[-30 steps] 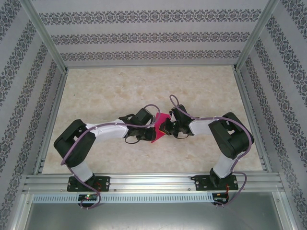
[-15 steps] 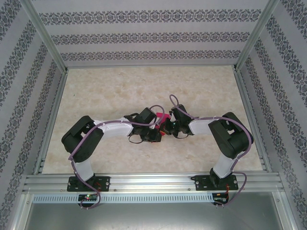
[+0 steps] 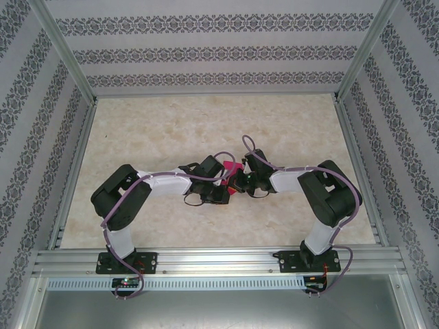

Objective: Fold a paper plane with a square sheet of paper (pick it up from the middle)
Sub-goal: Third fold the triangle at the center of the table.

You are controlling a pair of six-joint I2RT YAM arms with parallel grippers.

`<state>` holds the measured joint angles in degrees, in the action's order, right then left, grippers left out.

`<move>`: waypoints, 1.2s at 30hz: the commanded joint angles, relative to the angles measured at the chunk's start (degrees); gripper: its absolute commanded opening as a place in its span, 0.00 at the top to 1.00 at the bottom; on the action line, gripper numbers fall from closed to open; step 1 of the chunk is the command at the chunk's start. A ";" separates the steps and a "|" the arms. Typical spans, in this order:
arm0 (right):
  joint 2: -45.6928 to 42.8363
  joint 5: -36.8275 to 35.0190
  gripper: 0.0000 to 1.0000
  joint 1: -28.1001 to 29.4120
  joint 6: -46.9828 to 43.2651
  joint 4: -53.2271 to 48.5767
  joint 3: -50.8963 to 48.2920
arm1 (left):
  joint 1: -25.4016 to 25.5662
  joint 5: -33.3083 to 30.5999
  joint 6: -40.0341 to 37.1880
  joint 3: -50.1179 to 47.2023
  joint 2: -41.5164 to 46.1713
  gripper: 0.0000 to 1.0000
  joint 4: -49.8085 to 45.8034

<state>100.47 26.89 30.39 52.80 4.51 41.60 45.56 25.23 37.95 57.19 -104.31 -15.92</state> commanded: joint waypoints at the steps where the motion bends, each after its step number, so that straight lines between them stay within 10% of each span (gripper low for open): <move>1: 4.34 -6.86 0.96 0.54 -0.94 -7.55 -1.53 | -1.35 0.51 -0.81 -1.06 0.03 0.88 0.70; 36: 5.05 -8.59 0.96 0.53 -2.61 -11.27 0.05 | -10.45 8.52 9.36 -15.53 6.20 0.92 10.30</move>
<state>101.12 25.80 30.65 51.29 1.89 43.57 36.36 34.33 45.39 43.62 -99.79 -3.18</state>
